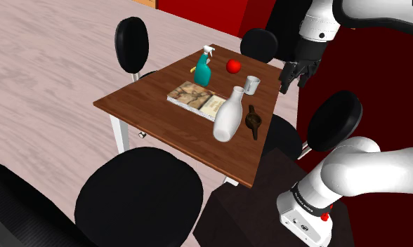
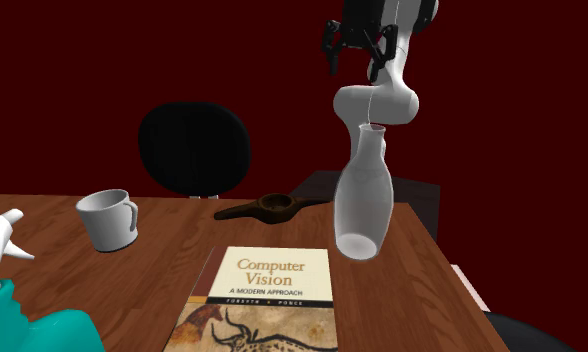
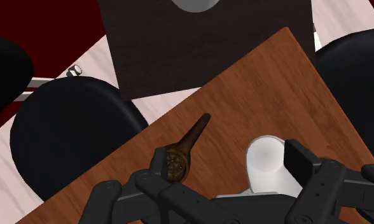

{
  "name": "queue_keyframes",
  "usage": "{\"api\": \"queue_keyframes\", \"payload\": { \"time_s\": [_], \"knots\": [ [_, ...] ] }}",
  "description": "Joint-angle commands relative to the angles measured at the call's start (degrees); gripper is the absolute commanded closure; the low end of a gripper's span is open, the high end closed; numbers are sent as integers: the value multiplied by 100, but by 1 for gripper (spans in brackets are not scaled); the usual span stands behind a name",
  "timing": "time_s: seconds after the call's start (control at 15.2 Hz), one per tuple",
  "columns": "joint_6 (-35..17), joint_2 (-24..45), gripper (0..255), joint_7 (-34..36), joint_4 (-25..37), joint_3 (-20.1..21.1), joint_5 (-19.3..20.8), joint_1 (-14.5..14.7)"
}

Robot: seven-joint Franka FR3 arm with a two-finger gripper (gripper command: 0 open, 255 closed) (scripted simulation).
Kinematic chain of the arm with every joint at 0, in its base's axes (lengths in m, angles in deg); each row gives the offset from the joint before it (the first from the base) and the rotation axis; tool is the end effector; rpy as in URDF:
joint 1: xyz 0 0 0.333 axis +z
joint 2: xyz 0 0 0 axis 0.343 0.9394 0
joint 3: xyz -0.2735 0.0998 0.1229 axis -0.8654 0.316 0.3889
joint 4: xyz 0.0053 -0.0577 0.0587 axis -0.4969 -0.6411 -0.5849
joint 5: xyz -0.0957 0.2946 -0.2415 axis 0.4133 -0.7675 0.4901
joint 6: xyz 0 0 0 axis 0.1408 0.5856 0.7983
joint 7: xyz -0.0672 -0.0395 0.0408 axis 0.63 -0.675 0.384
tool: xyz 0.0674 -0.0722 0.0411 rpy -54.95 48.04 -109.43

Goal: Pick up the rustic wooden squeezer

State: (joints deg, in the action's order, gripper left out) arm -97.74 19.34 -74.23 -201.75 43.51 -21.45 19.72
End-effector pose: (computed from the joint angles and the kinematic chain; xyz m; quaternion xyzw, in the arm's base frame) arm 0.2801 0.0197 0.5864 0.9955 -0.0653 -0.0409 0.0547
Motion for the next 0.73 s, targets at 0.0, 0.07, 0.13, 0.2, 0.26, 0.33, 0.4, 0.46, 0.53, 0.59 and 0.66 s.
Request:
{"api": "queue_keyframes", "payload": {
  "time_s": [0.0,0.07,0.13,0.2,0.26,0.33,0.4,0.46,0.53,0.59,0.66],
  "knots": [
    [0,0,0,0,0,0,0,0],
    [-211,38,0,-27,-151,-51,20,-18],
    [-423,86,0,-54,-294,-103,41,-37],
    [-639,143,0,-81,-430,-155,62,-57],
    [-857,210,0,-109,-559,-206,82,-79],
    [-1077,288,0,-136,-680,-257,101,-102],
    [-1300,376,0,-164,-794,-307,121,-125],
    [-1525,474,0,-192,-899,-359,140,-148],
    [-1753,583,0,-220,-997,-410,158,-172],
    [-1982,703,0,-248,-1085,-461,175,-195],
    [-2214,834,0,-276,-1166,-513,191,-218]
  ]
}}
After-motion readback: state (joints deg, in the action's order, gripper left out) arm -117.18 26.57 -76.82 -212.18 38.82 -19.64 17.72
